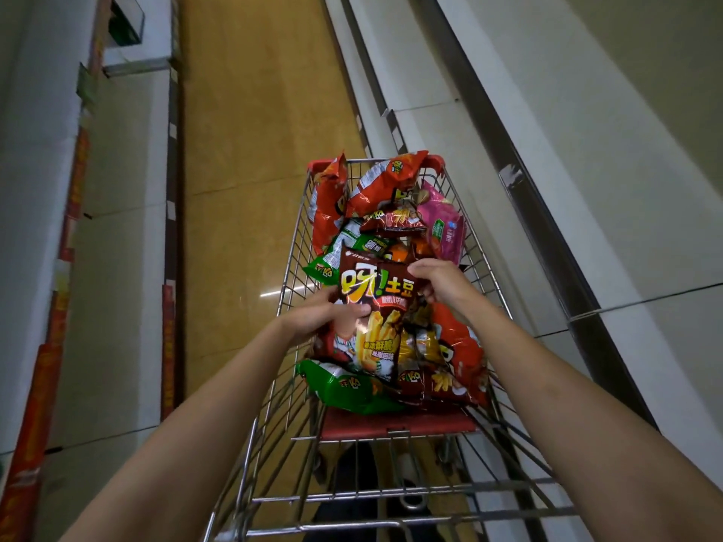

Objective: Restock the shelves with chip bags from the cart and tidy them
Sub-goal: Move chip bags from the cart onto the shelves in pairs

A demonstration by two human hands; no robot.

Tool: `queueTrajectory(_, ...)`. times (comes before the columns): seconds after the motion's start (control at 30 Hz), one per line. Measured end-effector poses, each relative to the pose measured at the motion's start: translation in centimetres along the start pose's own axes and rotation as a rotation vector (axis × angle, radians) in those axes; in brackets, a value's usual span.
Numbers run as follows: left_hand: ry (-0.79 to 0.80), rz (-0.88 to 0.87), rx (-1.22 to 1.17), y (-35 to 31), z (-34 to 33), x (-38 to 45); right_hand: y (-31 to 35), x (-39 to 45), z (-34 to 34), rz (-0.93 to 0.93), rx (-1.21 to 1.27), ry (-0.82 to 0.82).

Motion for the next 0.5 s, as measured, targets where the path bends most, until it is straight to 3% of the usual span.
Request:
queueTrajectory(0.13, -0.056, -0.019, -0.125, 0.5, 0.1, 0.2, -0.7, 0.0, 0.3, -0.015, 0.018, -0.061)
queueTrajectory(0.3, -0.091, 0.001, -0.228, 1.9, 0.1, 0.9, -4.2, -0.1, 2.9, -0.051, -0.499, -0.153)
queueTrajectory(0.5, -0.039, 0.05, -0.236, 3.3, -1.1, 2.5, -11.6, -1.0, 5.0, -0.258, -0.807, -0.107)
Point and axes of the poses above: each hand's wrist, its own x-axis towards the middle knuckle, its own z-axis out of the back of the hand, y = z × x, the point moved 10 cm from there along x, towards the middle knuckle, and after that the axes turned 9 degrees about x, right-handed, at the moved point
